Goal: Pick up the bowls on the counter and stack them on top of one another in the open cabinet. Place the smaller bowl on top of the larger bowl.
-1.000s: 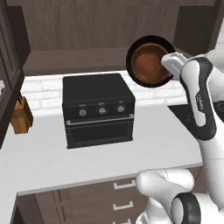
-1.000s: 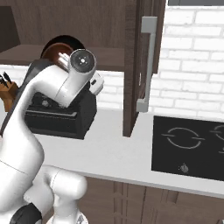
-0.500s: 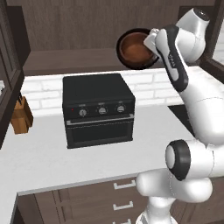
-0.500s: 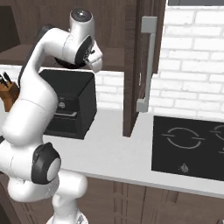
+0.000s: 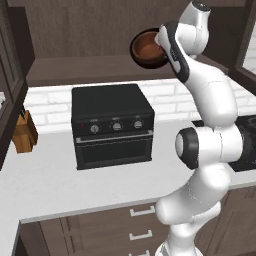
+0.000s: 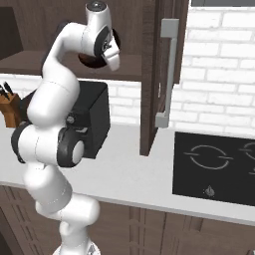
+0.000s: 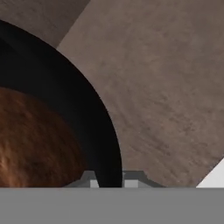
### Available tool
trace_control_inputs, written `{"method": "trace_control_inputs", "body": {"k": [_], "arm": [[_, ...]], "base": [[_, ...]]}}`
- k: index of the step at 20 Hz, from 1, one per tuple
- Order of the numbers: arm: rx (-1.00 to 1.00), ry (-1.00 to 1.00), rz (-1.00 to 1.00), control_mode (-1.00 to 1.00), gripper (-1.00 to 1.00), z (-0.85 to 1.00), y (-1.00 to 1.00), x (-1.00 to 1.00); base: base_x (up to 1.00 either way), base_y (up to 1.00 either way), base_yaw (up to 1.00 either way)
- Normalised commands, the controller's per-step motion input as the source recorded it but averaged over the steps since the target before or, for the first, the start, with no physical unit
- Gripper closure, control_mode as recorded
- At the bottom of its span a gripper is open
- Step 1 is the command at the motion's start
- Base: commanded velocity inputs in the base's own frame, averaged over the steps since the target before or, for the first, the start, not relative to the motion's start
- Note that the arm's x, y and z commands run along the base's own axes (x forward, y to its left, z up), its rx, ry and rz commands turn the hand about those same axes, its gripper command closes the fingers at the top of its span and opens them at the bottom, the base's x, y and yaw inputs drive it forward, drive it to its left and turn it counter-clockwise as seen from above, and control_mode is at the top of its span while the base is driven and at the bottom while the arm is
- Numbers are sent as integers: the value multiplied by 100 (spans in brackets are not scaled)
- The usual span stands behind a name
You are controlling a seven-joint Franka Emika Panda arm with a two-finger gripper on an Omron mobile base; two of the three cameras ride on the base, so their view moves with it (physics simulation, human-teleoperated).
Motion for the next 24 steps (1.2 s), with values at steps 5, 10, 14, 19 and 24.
{"method": "trace_control_inputs", "body": {"k": [5,10,14,19,24], "arm": [[0,0,-16,-100,-100,-17,1,96],[0,-7,0,-100,-100,-7,-4,1],[0,-18,0,-100,-100,-24,-21,-69],[2,-24,0,-100,-100,-66,-32,-100],[0,-30,0,-100,-100,-100,-35,-100]], "base": [[0,0,0],[0,0,0],[0,0,0],[0,0,0],[0,0,0]]}}
